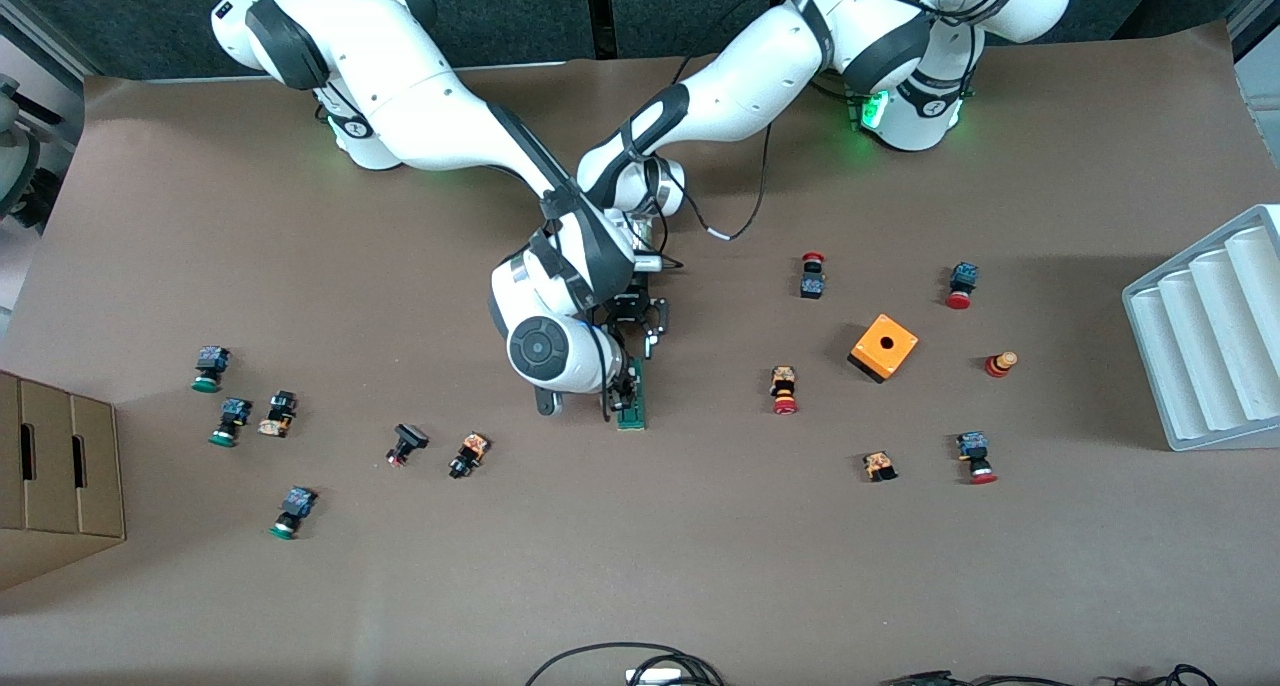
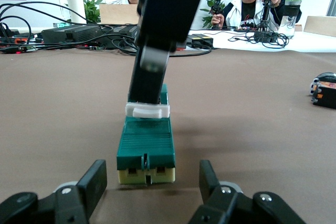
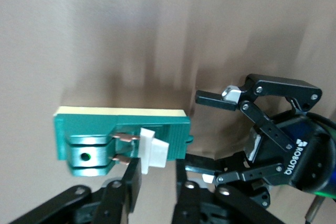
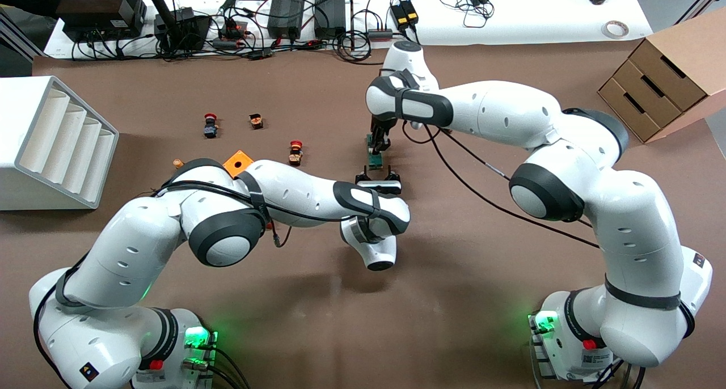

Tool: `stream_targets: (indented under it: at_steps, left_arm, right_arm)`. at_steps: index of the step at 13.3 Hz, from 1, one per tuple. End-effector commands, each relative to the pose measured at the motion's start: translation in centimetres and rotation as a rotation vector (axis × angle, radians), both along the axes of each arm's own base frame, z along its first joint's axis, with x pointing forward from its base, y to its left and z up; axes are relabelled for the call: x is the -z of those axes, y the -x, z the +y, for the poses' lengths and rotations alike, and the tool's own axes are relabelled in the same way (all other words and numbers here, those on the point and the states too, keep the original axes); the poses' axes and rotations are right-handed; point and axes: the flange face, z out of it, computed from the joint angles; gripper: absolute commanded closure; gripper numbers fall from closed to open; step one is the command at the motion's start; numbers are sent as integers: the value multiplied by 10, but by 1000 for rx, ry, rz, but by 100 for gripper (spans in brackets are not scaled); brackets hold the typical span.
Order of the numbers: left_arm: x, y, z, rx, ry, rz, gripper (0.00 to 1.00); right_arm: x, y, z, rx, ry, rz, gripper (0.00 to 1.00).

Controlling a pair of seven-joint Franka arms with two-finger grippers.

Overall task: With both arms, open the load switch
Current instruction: 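Release the switch body and withdraw the right gripper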

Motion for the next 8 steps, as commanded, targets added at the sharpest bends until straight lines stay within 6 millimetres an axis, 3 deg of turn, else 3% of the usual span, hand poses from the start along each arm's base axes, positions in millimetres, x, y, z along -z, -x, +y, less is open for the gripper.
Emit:
stream_targets:
  at_steps: [1, 4, 6, 8]
  left_arm:
    - [1, -3, -3, 6, 11, -14, 21]
    - [1, -3, -3, 6, 11, -14, 21]
    - [2, -3, -3, 7, 8, -13, 21]
    - [1, -3, -4, 10, 9, -13, 19]
  right_arm:
    - [-49, -16, -21, -59, -7, -17, 0]
    - [-124, -36, -61, -191, -69, -115, 0]
    - [-172, -44, -97, -336, -88, -173, 0]
    - [-215, -52, -148, -486, -96, -219, 0]
